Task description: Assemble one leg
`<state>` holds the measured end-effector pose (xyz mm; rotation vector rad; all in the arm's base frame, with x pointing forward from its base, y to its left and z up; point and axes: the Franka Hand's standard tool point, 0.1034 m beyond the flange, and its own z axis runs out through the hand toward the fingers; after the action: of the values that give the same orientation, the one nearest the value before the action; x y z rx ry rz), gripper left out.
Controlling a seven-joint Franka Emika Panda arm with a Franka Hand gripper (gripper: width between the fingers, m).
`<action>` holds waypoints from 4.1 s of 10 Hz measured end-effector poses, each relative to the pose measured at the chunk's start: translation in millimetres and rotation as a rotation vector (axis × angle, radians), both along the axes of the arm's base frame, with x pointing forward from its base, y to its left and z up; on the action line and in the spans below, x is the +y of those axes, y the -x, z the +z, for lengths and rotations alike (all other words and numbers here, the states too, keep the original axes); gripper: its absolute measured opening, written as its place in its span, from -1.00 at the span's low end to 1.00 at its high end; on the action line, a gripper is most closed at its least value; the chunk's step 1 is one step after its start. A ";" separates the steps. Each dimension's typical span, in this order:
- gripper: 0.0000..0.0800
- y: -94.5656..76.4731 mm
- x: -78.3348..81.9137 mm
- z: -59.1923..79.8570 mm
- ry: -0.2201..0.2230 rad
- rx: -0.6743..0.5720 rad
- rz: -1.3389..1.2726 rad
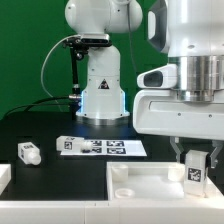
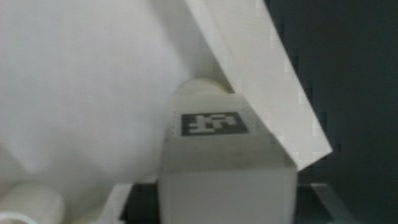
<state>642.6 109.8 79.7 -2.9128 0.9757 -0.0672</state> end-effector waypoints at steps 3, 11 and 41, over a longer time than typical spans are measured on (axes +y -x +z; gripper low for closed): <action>-0.29 0.6 -0.9 -0.2 -0.031 0.026 -0.414; 0.54 -1.0 -11.4 0.8 -0.049 -0.001 -0.297; 0.58 1.2 3.3 -6.2 -0.042 0.023 -0.105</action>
Offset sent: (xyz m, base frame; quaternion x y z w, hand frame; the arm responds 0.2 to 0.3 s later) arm 0.0005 0.0033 0.0016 0.0311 0.0090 0.3584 0.9330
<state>641.3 113.1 73.5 -2.8290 1.1189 -0.0191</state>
